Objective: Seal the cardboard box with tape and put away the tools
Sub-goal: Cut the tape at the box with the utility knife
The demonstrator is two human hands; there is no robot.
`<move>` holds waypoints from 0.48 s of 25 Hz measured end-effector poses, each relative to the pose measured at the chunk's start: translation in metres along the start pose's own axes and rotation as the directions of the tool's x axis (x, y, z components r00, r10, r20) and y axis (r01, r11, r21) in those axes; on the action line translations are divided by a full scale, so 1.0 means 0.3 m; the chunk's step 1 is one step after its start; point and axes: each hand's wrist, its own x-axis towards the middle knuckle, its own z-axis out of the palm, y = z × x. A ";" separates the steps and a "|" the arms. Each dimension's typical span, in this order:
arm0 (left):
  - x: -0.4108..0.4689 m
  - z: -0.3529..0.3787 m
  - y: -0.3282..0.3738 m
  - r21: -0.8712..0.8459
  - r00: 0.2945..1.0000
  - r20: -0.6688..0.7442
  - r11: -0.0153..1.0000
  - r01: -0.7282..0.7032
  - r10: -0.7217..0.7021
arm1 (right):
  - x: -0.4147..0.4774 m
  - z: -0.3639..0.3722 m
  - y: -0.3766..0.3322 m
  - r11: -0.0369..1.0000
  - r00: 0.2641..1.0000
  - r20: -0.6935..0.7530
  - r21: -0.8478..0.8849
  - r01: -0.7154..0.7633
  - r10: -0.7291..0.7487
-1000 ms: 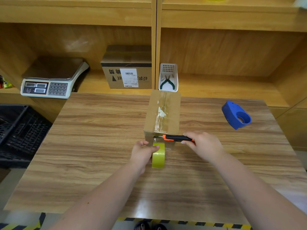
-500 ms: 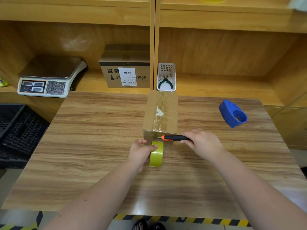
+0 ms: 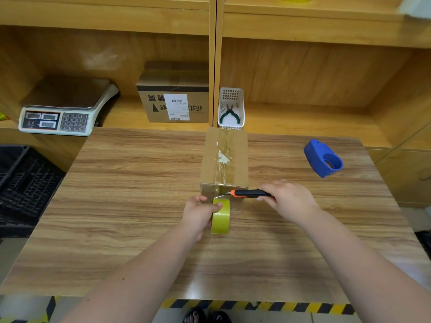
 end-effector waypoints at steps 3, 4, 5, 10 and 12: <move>-0.005 0.002 0.007 0.000 1.000 -0.006 1.000 0.004 -0.004 | 0.009 0.012 -0.009 1.000 1.000 0.021 0.005 -0.003 0.003; -0.004 0.001 0.010 0.001 1.000 -0.009 1.000 0.006 -0.006 | 0.013 0.014 -0.009 1.000 1.000 0.025 0.008 -0.007 0.007; -0.003 -0.001 0.011 0.007 1.000 -0.009 1.000 0.009 -0.009 | 0.012 0.012 -0.005 1.000 1.000 0.029 0.010 -0.012 0.011; 0.016 -0.013 -0.009 0.046 1.000 -0.018 0.999 0.023 -0.022 | -0.020 0.003 0.021 0.999 0.996 0.081 -0.044 -0.020 0.023; 0.021 -0.023 -0.020 0.067 1.000 -0.024 0.998 0.015 -0.013 | -0.024 0.016 0.020 0.998 0.994 0.103 -0.042 -0.041 0.045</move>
